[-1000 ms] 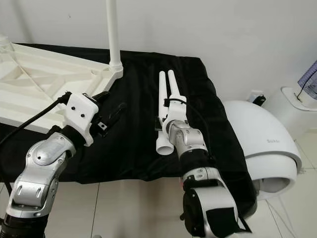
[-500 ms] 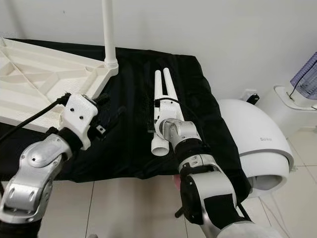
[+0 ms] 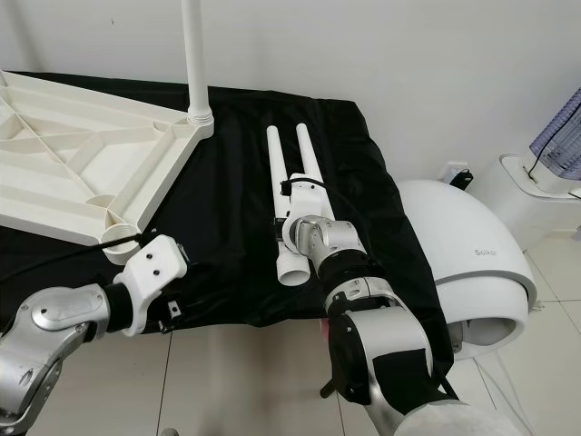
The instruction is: Building children table
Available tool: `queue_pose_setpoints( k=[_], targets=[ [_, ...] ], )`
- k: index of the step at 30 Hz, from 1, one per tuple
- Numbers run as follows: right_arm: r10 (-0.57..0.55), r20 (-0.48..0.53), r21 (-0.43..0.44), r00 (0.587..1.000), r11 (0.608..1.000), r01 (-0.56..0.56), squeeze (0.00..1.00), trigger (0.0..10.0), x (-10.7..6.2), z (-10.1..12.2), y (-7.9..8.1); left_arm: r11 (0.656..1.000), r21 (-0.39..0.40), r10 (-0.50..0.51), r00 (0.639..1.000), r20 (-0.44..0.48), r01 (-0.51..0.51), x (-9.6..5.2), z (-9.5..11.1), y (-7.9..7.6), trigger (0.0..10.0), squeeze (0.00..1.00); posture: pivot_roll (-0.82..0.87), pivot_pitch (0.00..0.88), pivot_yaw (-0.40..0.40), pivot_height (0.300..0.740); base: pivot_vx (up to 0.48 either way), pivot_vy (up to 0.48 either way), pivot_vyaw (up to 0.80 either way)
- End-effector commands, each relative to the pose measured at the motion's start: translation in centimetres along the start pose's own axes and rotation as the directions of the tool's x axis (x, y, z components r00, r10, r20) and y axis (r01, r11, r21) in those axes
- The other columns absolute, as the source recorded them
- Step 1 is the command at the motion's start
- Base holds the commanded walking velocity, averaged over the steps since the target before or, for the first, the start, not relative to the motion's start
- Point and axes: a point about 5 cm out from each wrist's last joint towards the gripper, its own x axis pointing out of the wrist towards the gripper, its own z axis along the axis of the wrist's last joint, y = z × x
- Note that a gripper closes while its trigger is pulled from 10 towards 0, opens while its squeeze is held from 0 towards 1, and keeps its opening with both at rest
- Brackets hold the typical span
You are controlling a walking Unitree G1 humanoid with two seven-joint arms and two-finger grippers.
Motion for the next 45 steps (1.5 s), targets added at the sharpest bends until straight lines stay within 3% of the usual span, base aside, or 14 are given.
queue_pose_setpoints(
  k=[1, 8, 15, 16, 19, 23, 26, 29, 30, 33, 36, 37, 42, 45],
  targets=[
    [-0.012, -0.115, 0.018, 0.993, 1.000, 0.014, 0.00, 0.0, 0.6, -2.9, -0.5, 1.000, -0.008, 0.006, 1.000, 0.007, -0.006, 0.0, 0.3, 0.0, 10.0, 0.00, 0.05, 0.124, -0.111, 0.740, 0.000, 0.000, 0.00],
    [-0.001, -0.098, 0.048, 0.995, 0.999, 0.006, 0.00, 0.0, 0.6, -2.5, -0.4, 1.000, -0.014, 0.024, 1.000, 0.016, -0.024, -0.1, 0.6, 0.2, 10.0, 0.00, 0.06, 0.120, -0.111, 0.740, 0.000, 0.000, 0.00],
    [0.058, 0.183, 0.028, 0.981, 0.998, -0.065, 0.00, 0.0, -0.8, 2.2, 0.5, 0.982, -0.097, 0.172, 0.981, 0.086, -0.164, 0.0, 1.6, 1.7, 10.0, 0.00, 0.07, 0.125, -0.111, 0.740, 0.000, 0.000, 0.00],
    [0.081, 0.286, 0.028, 0.955, 0.995, -0.093, 0.00, 9.9, -2.0, 3.7, 0.8, 0.962, -0.161, 0.242, 0.963, 0.117, -0.222, 0.0, 2.1, 2.6, 10.0, 0.00, 0.07, 0.126, -0.109, 0.740, 0.000, 0.000, 0.00],
    [0.097, 0.325, 0.029, 0.941, 0.993, -0.112, 0.00, 10.0, -2.8, 4.3, 0.9, 0.950, -0.189, 0.278, 0.951, 0.138, -0.250, -0.1, 2.5, 3.1, 10.0, 0.00, 0.08, 0.129, -0.106, 0.740, 0.000, 0.000, 0.00],
    [0.196, 0.529, -0.079, 0.826, 0.980, -0.182, 0.00, 10.0, -7.5, 5.9, 1.9, 0.906, -0.312, 0.365, 0.901, 0.234, -0.286, -0.9, 4.3, 4.7, 10.0, 0.00, 0.08, 0.127, -0.094, 0.740, 0.000, 0.000, 0.00],
    [0.223, 0.572, -0.114, 0.789, 0.975, -0.193, 0.00, 10.0, -8.4, 5.9, 2.2, 0.894, -0.332, 0.390, 0.886, 0.251, -0.300, -1.0, 4.7, 5.2, 10.0, 0.00, 0.08, 0.126, -0.090, 0.740, 0.000, 0.000, 0.00],
    [0.304, 0.695, -0.275, 0.652, 0.950, -0.149, 0.00, 10.0, -10.7, 4.7, 3.1, 0.841, -0.445, 0.462, 0.835, 0.298, -0.307, -1.3, 5.8, 6.8, 10.0, 0.04, 0.08, 0.122, -0.075, 0.740, 0.000, 0.000, 0.00],
    [0.315, 0.710, -0.311, 0.631, 0.943, -0.120, 0.00, 10.0, -11.0, 3.9, 3.2, 0.834, -0.466, 0.468, 0.826, 0.313, -0.296, -1.3, 6.1, 7.0, 10.0, 1.00, 0.08, 0.122, -0.075, 0.740, 0.000, 0.000, 0.00],
    [0.341, 0.723, -0.371, 0.601, 0.925, -0.078, 0.00, 10.0, -10.9, 2.0, 3.6, 0.838, -0.501, 0.439, 0.812, 0.385, -0.216, -1.4, 7.2, 7.2, 10.0, 1.00, 0.08, 0.116, -0.059, 0.740, 0.000, 0.000, 0.00],
    [0.398, 0.723, -0.450, 0.565, 0.892, -0.053, 0.00, 10.0, -11.4, 0.9, 4.5, 0.803, -0.581, 0.447, 0.781, 0.437, -0.134, -1.4, 8.2, 7.7, 10.0, 1.00, 0.08, 0.114, -0.053, 0.740, 0.000, 0.000, 0.00],
    [0.415, 0.712, -0.469, 0.566, 0.881, -0.057, 0.00, 10.0, -11.5, 0.6, 4.9, 0.795, -0.598, 0.440, 0.773, 0.458, -0.098, -1.4, 8.6, 7.9, 10.0, 0.00, 0.08, 0.111, -0.048, 0.740, 0.000, 0.000, 0.00],
    [0.484, 0.692, -0.541, 0.535, 0.839, -0.059, 0.00, 10.0, -12.1, 0.1, 6.2, 0.814, -0.579, 0.354, 0.754, 0.553, 0.042, -1.6, 10.0, 7.7, 10.0, 0.00, 0.09, 0.107, -0.045, 0.740, 0.000, 0.000, 0.00],
    [0.505, 0.703, -0.559, 0.500, 0.828, -0.050, 0.00, 10.0, -12.4, 0.2, 6.6, 0.801, -0.599, 0.366, 0.772, 0.519, 0.023, -1.2, 10.0, 7.9, 10.0, 0.00, 0.09, 0.105, -0.043, 0.740, 0.000, 0.000, 0.00]
  ],
)
